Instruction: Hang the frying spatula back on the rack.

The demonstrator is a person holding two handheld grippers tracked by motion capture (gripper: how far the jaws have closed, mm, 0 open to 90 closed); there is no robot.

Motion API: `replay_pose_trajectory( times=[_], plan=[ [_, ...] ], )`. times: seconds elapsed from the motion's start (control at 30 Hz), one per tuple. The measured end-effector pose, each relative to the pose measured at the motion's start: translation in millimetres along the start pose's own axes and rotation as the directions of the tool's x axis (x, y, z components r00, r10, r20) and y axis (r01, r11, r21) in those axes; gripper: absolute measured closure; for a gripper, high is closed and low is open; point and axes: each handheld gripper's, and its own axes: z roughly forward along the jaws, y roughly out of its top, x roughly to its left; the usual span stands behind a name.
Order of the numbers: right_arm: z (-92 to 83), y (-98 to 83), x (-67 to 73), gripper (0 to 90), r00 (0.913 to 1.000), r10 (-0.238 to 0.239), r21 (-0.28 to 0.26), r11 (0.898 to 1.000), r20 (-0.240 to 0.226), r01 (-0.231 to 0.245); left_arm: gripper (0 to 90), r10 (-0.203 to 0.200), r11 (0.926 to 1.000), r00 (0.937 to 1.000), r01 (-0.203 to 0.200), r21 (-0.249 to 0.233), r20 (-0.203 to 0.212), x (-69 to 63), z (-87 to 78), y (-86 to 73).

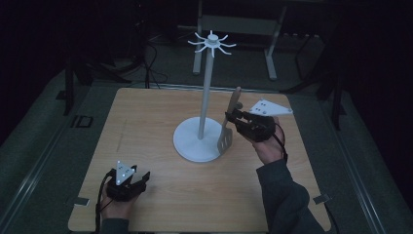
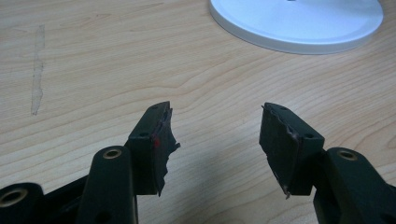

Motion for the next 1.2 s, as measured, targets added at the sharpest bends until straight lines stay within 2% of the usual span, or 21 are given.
replay_pose_trajectory(
  times=[0.6, 1.2],
  plan=[
    [-3.6, 18.2, -7.0, 74.8, 1.0, 0.001, -0.021, 1.0, 0.005, -0.001, 44.3, -0.001, 1.0, 1.0, 0.001, -0.001, -0.002, -0.1, 0.0, 0.0],
    [-0.3, 37.3, -13.8, 74.7, 0.9998, 0.022, -0.023, 0.999, 0.002, -0.022, 44.3, -0.002, 1.0, 1.0, 0.002, -0.002, 0.0, 0.4, -0.4, 0.1]
  ],
)
